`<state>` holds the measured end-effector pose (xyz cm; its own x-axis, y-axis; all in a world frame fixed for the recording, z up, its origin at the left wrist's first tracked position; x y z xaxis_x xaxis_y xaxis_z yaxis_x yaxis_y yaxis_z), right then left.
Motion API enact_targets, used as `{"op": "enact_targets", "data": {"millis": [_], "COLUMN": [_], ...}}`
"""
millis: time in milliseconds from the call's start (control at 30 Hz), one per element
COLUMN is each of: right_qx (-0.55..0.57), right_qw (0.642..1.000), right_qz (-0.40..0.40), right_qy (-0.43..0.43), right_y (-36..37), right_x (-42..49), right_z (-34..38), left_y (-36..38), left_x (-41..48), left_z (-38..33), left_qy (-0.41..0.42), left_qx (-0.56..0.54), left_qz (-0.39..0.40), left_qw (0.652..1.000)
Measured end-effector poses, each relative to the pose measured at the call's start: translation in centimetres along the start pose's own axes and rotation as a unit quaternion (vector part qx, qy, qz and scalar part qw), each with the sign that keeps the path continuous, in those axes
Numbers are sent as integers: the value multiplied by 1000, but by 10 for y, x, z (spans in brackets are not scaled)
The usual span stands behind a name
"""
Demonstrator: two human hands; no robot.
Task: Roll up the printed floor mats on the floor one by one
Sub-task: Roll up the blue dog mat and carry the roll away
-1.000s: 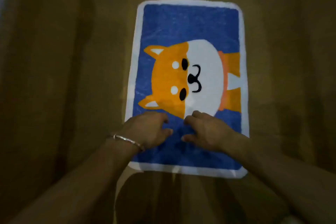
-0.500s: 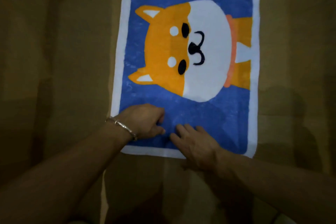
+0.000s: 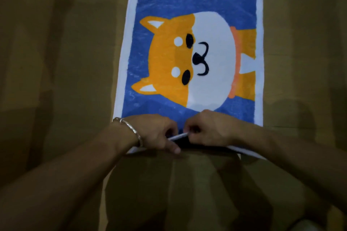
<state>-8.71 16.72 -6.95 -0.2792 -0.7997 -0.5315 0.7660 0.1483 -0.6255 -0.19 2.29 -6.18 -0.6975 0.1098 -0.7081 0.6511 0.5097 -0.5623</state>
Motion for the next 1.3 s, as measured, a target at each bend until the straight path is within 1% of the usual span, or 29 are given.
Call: {"op": "enact_targets", "data": {"millis": [67, 133, 200, 267, 300, 367, 467, 533, 567, 667, 767, 833, 867, 967, 1000, 1067, 1100, 1167, 1200, 1300], "right_qx": [25, 6, -72, -160, -193, -246, -263, -267, -257, -223, -204, -207, -211, -249, -261, -286, -283, -245, -224, -199], "right_qw": [999, 996, 986, 964, 955, 948, 946, 941, 945, 953, 957, 951, 950, 940, 938, 937, 938, 954, 960, 967], "right_qz": [-39, -90, -141, -180, -183, -166, -158, -176, -173, -184, -197, -213, -217, -233, -226, -200, -199, -173, -163, -155], "right_qy": [12, -1, -58, -113, -127, -118, -104, -109, -104, -88, -69, -82, -75, -13, 8, 18, 14, 26, 30, 28], "right_y": [-7, -6, -1, -1, -3, -5, -2, 1, 1, -3, -1, 6, 8, 15, 15, 14, 16, 16, 16, 16], "right_x": [0, -2, -2, -1, -2, -3, -4, -2, -1, -1, 1, 2, 1, -1, -2, -5, -5, -3, -2, -2], "right_z": [-5, -6, -6, -5, -4, -7, -8, -10, -8, -7, -10, -11, -10, -9, -6, 1, 0, -3, -4, -9], "left_y": [-2, -3, -4, -5, -5, -9, -12, -10, -10, -4, 9, 18, 19, 14, 12, 14, 17, 28, 32, 36], "left_x": [3, 6, 10, 14, 16, 20, 22, 23, 21, 12, 9, 13, 15, 15, 14, 12, 11, 10, 10, 14], "left_z": [-3, -5, -6, -6, -5, -1, 3, 4, 4, 5, -1, -7, -8, -6, -4, 0, 1, 1, -2, -7], "left_qy": [2, -1, 1, 10, 13, 11, 41, 78, 90, 119, 115, 103, 109, 109, 108, 120, 126, 139, 131, 100], "left_qx": [8, 28, 47, 69, 78, 78, 97, 120, 137, 227, 292, 292, 286, 261, 266, 278, 284, 301, 310, 319], "left_qz": [-44, -77, -106, -140, -156, -178, -211, -242, -260, -291, -314, -335, -348, -362, -365, -374, -380, -400, -397, -366], "left_qw": [999, 997, 993, 988, 985, 981, 972, 960, 952, 922, 896, 890, 886, 888, 885, 877, 871, 854, 854, 868]}}
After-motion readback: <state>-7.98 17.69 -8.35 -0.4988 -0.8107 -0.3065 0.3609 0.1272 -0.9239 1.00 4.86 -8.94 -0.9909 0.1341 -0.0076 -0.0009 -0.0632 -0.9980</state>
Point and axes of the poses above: each hand's wrist, its own x-axis towards the middle knuckle, its own y-axis out of the palm, z = x × y, the point moved 1 cm from there along x, towards the middle knuckle, and after that the axes turned 14 degrees about -z, right-handed, at the moved point
